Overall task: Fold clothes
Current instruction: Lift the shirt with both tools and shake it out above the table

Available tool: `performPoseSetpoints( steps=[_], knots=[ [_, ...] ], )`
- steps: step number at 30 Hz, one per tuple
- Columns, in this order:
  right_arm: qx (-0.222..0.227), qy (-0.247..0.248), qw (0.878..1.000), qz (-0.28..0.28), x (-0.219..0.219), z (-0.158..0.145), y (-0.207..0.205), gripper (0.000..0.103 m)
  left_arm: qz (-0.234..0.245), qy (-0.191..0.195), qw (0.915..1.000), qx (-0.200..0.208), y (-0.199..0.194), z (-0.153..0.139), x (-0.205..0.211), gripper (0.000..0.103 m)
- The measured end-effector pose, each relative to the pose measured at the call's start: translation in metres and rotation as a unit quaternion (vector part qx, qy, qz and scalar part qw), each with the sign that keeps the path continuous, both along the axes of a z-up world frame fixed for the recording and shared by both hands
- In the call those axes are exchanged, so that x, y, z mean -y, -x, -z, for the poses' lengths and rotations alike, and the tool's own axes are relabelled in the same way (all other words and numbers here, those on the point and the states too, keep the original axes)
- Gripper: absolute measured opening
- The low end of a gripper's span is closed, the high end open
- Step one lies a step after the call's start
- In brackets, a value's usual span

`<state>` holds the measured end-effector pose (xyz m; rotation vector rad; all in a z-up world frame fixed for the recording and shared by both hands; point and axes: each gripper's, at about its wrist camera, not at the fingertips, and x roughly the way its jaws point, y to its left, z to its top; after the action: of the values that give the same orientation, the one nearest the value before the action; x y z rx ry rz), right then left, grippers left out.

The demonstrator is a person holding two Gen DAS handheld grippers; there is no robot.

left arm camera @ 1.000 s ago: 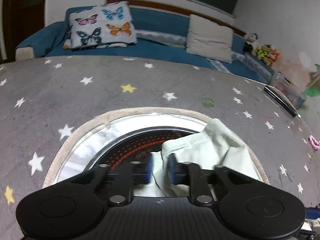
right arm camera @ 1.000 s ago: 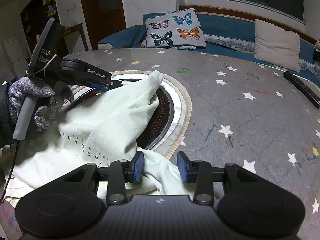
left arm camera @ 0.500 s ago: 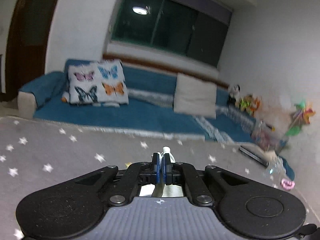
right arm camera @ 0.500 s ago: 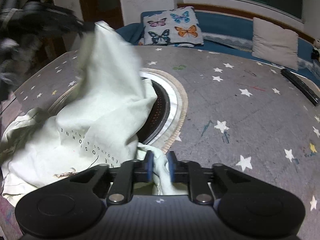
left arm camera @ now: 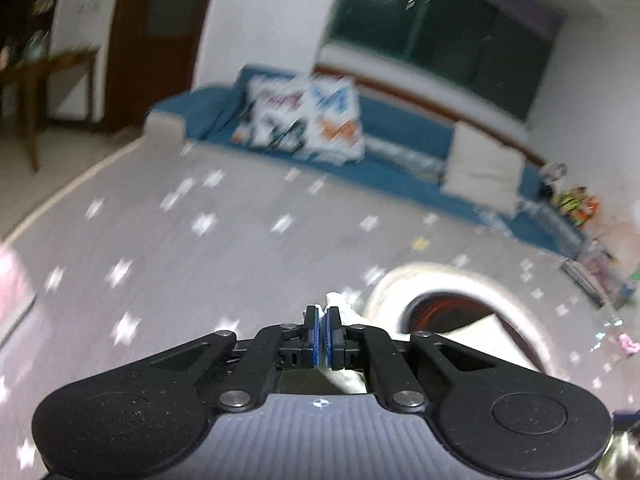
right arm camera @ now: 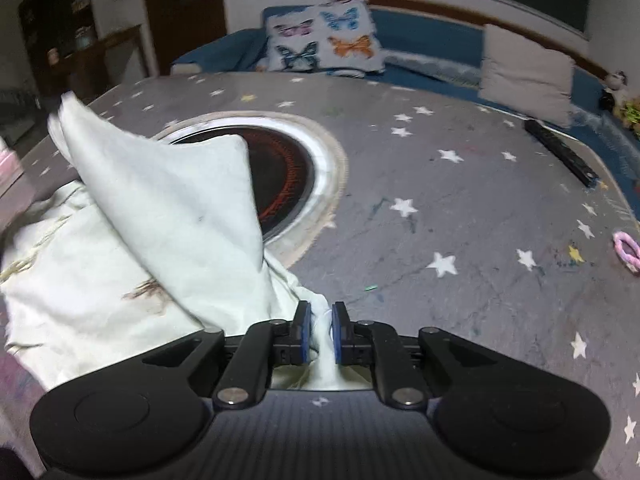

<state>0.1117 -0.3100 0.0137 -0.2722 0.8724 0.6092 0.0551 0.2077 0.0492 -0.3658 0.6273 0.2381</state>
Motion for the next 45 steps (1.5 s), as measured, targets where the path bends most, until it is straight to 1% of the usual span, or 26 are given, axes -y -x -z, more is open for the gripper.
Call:
performPoseSetpoints(
  steps=[1, 3, 7, 8, 9, 10, 13, 17, 19, 23, 24, 26, 27, 30, 32, 34, 36, 38, 40, 42, 44, 45],
  knots=[
    [0.002, -0.002, 1.0, -0.004, -0.002, -0.004, 0.0, 0.017, -0.004, 0.006, 0.9999, -0.007, 0.004, 0.007, -0.004, 0.003],
    [0.009, -0.011, 1.0, -0.014, -0.008, -0.015, -0.003, 0.017, -0.007, 0.014, 0.9998, -0.011, 0.008, 0.013, -0.007, 0.003],
    [0.014, -0.048, 0.998, -0.029, -0.031, -0.033, -0.022, 0.017, -0.008, 0.025, 0.9996, -0.009, 0.012, 0.019, -0.011, 0.004],
    [0.01, -0.061, 0.997, -0.035, -0.04, -0.033, -0.03, 0.019, -0.009, 0.028, 0.9995, -0.009, 0.013, 0.02, -0.012, 0.004],
    [0.005, -0.073, 0.996, -0.042, -0.049, -0.033, -0.038, 0.025, -0.01, 0.03, 0.9995, -0.008, 0.014, 0.021, -0.012, 0.004],
    [-0.003, -0.082, 0.995, -0.05, -0.062, -0.029, -0.048, 0.029, -0.01, 0.032, 0.9994, -0.008, 0.015, 0.021, -0.012, 0.004],
    [-0.021, -0.086, 0.993, -0.075, -0.095, -0.015, -0.067, 0.033, -0.012, 0.034, 0.9993, -0.007, 0.02, 0.023, -0.012, 0.004],
    [-0.034, -0.068, 0.993, -0.086, -0.131, 0.006, -0.081, 0.033, -0.014, 0.038, 0.9991, -0.006, 0.024, 0.027, -0.013, 0.004],
    [-0.033, -0.064, 0.994, -0.083, -0.14, 0.014, -0.086, 0.033, -0.015, 0.041, 0.999, -0.007, 0.025, 0.029, -0.013, 0.004],
    [-0.049, -0.071, 0.994, -0.073, -0.146, 0.026, -0.094, 0.033, -0.017, 0.045, 0.9988, -0.01, 0.024, 0.033, -0.014, 0.004],
    [-0.051, -0.071, 0.994, -0.07, -0.148, 0.028, -0.096, 0.031, -0.017, 0.045, 0.9988, -0.01, 0.023, 0.034, -0.014, 0.004],
    [-0.053, -0.069, 0.994, -0.068, -0.149, 0.032, -0.096, 0.02, -0.017, 0.046, 0.9988, -0.011, 0.023, 0.035, -0.015, 0.004],
    [-0.052, -0.067, 0.994, -0.066, -0.15, 0.033, -0.095, 0.003, -0.018, 0.046, 0.9987, -0.011, 0.023, 0.036, -0.015, 0.004],
    [-0.022, -0.072, 0.995, -0.064, -0.15, 0.025, -0.087, 0.002, -0.019, 0.047, 0.9987, -0.01, 0.024, 0.037, -0.015, 0.004],
    [0.012, -0.087, 0.993, -0.074, -0.149, 0.007, -0.072, 0.002, -0.02, 0.048, 0.9986, -0.011, 0.024, 0.038, -0.015, 0.004],
    [0.034, -0.105, 0.989, -0.1, -0.15, -0.01, -0.053, 0.002, -0.021, 0.049, 0.9985, -0.011, 0.024, 0.039, -0.015, 0.004],
    [0.048, -0.121, 0.98, -0.147, -0.153, -0.029, -0.024, 0.002, -0.022, 0.049, 0.9985, -0.011, 0.025, 0.041, -0.015, 0.004],
    [0.051, -0.124, 0.971, -0.197, -0.158, -0.036, 0.002, 0.002, -0.023, 0.05, 0.9984, -0.013, 0.025, 0.043, -0.015, 0.004],
    [0.054, -0.105, 0.958, -0.262, -0.166, -0.037, 0.036, 0.005, -0.024, 0.052, 0.9983, -0.014, 0.025, 0.044, -0.016, 0.004],
    [0.045, -0.093, 0.949, -0.298, -0.169, -0.03, 0.055, 0.009, -0.025, 0.054, 0.9981, -0.015, 0.026, 0.045, -0.016, 0.004],
    [0.016, -0.089, 0.94, -0.33, -0.169, -0.025, 0.067, 0.014, -0.026, 0.055, 0.998, -0.015, 0.027, 0.046, -0.017, 0.004],
    [0.01, -0.089, 0.939, -0.332, -0.166, -0.026, 0.069, 0.015, -0.026, 0.056, 0.998, -0.015, 0.028, 0.046, -0.018, 0.004]
  ],
)
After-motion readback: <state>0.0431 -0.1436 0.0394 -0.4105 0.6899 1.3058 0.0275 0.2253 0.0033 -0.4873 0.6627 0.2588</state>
